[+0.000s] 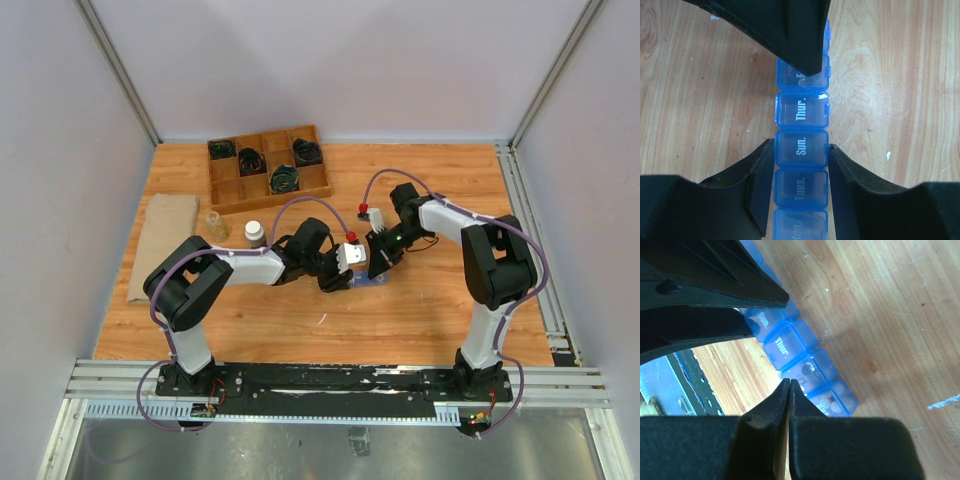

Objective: Sort the pills into containers

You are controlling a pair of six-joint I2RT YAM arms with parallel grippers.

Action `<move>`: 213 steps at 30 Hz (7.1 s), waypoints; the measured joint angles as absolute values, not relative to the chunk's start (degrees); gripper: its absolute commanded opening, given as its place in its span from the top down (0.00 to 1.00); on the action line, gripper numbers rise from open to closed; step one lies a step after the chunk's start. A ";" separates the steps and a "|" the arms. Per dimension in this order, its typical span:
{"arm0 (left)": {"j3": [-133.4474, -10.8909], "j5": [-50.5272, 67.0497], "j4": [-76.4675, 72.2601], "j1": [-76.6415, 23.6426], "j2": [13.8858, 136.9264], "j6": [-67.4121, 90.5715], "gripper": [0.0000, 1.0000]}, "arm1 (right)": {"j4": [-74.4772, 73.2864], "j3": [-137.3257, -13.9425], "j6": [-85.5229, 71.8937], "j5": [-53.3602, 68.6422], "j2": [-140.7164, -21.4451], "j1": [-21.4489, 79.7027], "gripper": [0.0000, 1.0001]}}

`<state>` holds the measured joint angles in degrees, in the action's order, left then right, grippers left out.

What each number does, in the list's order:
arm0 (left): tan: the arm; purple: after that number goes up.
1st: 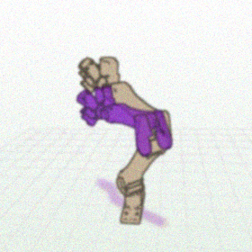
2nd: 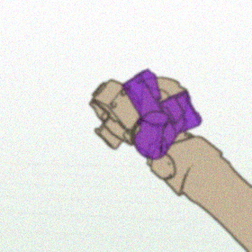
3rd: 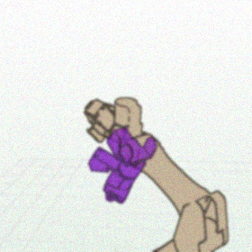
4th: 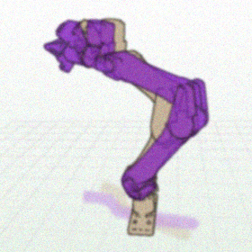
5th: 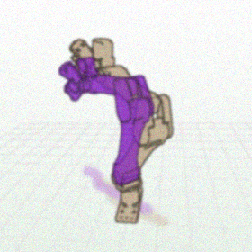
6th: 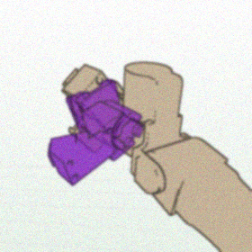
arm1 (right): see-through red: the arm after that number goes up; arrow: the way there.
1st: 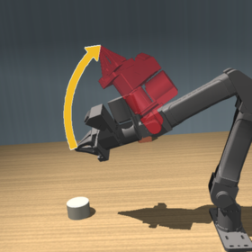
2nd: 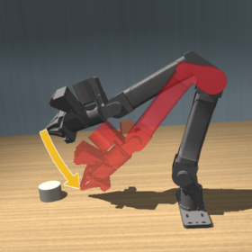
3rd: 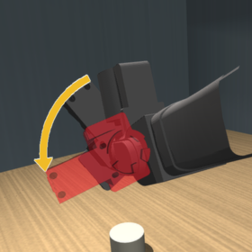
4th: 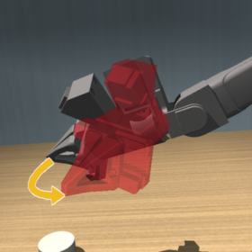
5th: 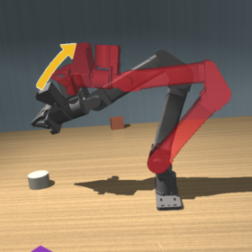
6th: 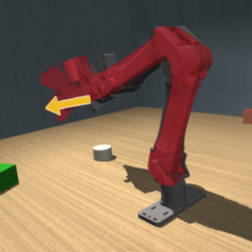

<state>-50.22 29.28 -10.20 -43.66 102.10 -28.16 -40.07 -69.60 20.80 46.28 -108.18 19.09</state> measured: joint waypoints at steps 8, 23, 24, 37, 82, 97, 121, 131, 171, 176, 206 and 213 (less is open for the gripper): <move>-50.24 29.28 -10.20 -43.66 102.10 -28.05 0.67 | -39.86 -69.49 20.84 49.04 -101.78 19.40 0.99; -50.26 29.52 -10.17 -43.62 102.13 -28.10 0.68 | -39.40 -70.08 17.02 46.68 -110.37 19.44 0.99; -50.26 29.50 -10.17 -43.62 102.13 -28.12 0.68 | -39.42 -70.11 16.82 46.68 -110.28 19.44 0.99; -50.30 29.47 -10.17 -43.62 102.19 -28.12 0.68 | -39.05 -69.52 21.08 51.07 -98.13 19.44 1.00; -46.41 27.83 -13.74 -43.62 96.51 -23.07 0.21 | -46.19 -71.77 30.44 57.76 -100.92 17.61 0.54; -23.64 24.93 -33.67 -40.80 74.50 -9.32 0.24 | -38.24 -64.71 33.63 50.33 -91.44 18.83 0.26; -15.31 18.22 -40.25 -36.64 69.71 23.35 0.48 | -37.85 -56.69 85.58 49.82 -87.55 24.97 0.00; -16.40 18.50 -39.77 -36.07 75.55 28.18 0.58 | -35.40 -56.29 80.34 42.54 -91.15 27.79 0.05; -20.80 26.65 -42.87 -36.07 81.32 15.81 0.87 | -29.30 -58.96 65.41 29.76 -98.70 31.27 0.55; -17.47 29.39 -51.07 -36.07 81.32 13.58 0.95 | -29.34 -58.98 65.17 29.69 -98.70 31.27 0.61; -25.91 24.01 -40.99 -35.90 92.20 5.13 1.00 | -29.61 -59.57 64.23 28.62 -99.00 31.62 0.64; -25.91 25.34 -34.46 -35.81 83.09 5.61 1.00 | -29.61 -59.64 64.01 28.42 -99.02 31.62 0.64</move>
